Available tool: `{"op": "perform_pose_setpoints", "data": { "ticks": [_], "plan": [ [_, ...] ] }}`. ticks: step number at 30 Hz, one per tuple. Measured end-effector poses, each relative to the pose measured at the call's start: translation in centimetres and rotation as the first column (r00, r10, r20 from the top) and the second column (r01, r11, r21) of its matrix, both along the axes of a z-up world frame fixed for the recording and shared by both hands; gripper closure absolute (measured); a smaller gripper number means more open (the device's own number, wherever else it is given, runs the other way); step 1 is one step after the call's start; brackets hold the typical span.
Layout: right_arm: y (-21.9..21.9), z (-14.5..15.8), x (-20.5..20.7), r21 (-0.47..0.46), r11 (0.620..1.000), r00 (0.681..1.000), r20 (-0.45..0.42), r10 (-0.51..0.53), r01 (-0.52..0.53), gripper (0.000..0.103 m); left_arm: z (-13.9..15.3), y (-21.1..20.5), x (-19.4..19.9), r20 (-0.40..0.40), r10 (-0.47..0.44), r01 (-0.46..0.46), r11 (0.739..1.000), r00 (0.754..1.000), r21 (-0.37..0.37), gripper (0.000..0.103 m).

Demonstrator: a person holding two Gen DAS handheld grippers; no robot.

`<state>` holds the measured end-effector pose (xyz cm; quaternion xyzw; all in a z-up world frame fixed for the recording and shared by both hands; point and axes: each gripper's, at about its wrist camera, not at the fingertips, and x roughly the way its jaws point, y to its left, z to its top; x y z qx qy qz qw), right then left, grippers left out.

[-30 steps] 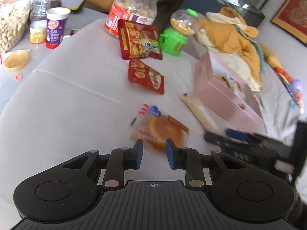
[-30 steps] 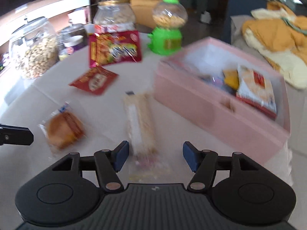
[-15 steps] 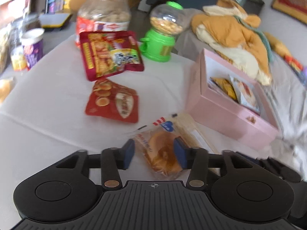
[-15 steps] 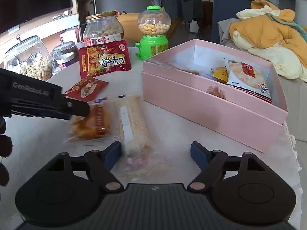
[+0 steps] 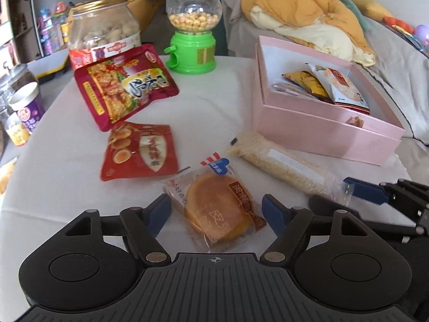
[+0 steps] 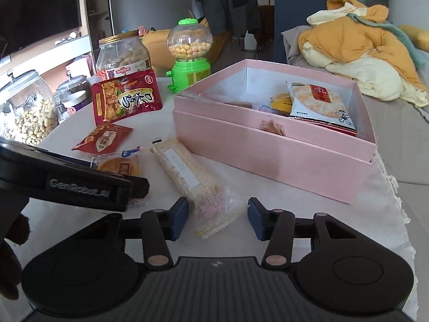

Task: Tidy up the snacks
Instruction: 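Grasp the round cake packet with the left gripper, then grasp the long rice bar packet with the right gripper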

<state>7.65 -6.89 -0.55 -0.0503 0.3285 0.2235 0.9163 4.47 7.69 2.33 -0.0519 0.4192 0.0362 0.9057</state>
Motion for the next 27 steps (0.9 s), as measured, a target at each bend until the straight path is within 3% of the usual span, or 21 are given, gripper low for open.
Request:
{"op": "perform_pose_setpoints", "data": {
  "ticks": [5,8,13,15,18,22,27],
  "plan": [
    [0.0,0.0,-0.1,-0.004,1.0,1.0,0.0,0.001,-0.001,0.054,0.2,1.6,-1.3,0.003,0.043,-0.043,0.998,0.999,0.037,0.025],
    [0.1,-0.1,-0.1,-0.007,1.0,1.0,-0.001,0.002,-0.002,0.053,-0.1,2.5,-1.5,0.012,0.063,-0.063,0.998,0.998,0.008,0.022],
    [0.2,-0.1,0.0,-0.012,1.0,1.0,0.0,0.004,-0.004,0.052,-0.7,0.9,-0.9,0.026,0.035,-0.037,0.995,0.999,0.094,0.017],
    [0.4,-0.1,0.1,-0.02,1.0,1.0,-0.002,0.011,-0.011,0.046,-0.8,0.8,-0.8,0.034,0.035,-0.038,0.995,0.999,0.089,0.018],
    [1.3,0.1,0.6,-0.058,0.998,1.0,-0.012,0.018,-0.019,0.041,-0.8,1.3,-1.3,0.064,0.028,-0.033,0.996,0.998,0.081,0.025],
    [2.7,0.6,1.8,-0.081,0.996,0.999,-0.031,0.04,-0.042,0.041,-0.7,2.0,-2.6,0.091,0.019,-0.024,0.998,0.996,0.06,0.036],
    [3.2,0.8,1.9,-0.098,0.993,0.997,-0.054,0.063,-0.068,0.054,-0.7,2.5,-3.9,0.103,0.008,-0.012,0.999,0.995,0.034,0.04]
  ]
}}
